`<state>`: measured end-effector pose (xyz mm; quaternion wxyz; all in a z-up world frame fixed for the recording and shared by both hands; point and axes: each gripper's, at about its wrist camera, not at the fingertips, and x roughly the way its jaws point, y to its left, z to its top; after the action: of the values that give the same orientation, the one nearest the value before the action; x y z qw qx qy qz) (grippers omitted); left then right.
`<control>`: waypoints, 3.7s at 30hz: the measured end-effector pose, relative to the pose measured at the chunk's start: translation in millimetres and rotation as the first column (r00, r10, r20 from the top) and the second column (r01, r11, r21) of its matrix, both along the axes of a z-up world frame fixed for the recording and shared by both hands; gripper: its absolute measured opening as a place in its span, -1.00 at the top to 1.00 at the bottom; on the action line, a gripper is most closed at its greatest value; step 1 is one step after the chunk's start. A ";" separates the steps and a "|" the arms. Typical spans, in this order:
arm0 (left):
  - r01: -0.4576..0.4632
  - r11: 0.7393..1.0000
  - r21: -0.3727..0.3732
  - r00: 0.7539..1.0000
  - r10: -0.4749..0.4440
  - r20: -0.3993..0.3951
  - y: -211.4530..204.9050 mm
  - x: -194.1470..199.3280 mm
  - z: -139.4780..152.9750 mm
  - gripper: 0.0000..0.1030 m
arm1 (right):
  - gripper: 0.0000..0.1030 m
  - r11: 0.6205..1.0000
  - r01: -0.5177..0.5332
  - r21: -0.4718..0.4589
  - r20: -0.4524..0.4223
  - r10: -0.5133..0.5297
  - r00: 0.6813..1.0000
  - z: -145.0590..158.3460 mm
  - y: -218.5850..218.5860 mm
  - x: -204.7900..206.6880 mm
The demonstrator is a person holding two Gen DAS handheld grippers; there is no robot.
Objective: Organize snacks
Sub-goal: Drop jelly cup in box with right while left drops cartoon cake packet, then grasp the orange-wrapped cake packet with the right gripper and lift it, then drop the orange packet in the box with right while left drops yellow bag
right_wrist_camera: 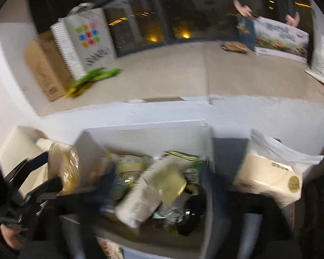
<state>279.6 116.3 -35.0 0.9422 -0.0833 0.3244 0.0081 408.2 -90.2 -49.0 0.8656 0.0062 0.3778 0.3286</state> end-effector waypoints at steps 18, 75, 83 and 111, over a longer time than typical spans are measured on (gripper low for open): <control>0.057 0.998 0.026 0.987 -0.061 0.148 -44.4 -136.4 39.6 -1.00 | -1.00 0.988 -0.137 0.066 0.198 0.121 0.973 36.9 -51.5 -103.7; -0.115 0.992 -0.043 0.989 0.118 0.090 -47.0 -307.4 -38.2 -1.00 | 0.06 0.914 -0.319 -0.252 -0.050 0.317 0.947 -143.0 73.2 -159.2; 0.001 1.000 -0.027 0.999 0.000 0.051 -62.6 -285.3 -47.6 -1.00 | 0.08 0.937 -0.338 -0.090 -0.009 0.339 0.941 -106.6 25.8 -174.5; 0.736 0.676 -0.007 0.616 -0.675 -0.405 -132.9 -115.4 -137.9 -0.88 | 0.08 0.967 -0.205 0.154 0.147 0.182 0.972 -40.1 -185.7 -255.1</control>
<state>164.2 -16.6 -172.9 0.7916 0.1304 0.5025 -0.3222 153.1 -275.9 -89.1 0.8487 0.0205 0.2897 0.4420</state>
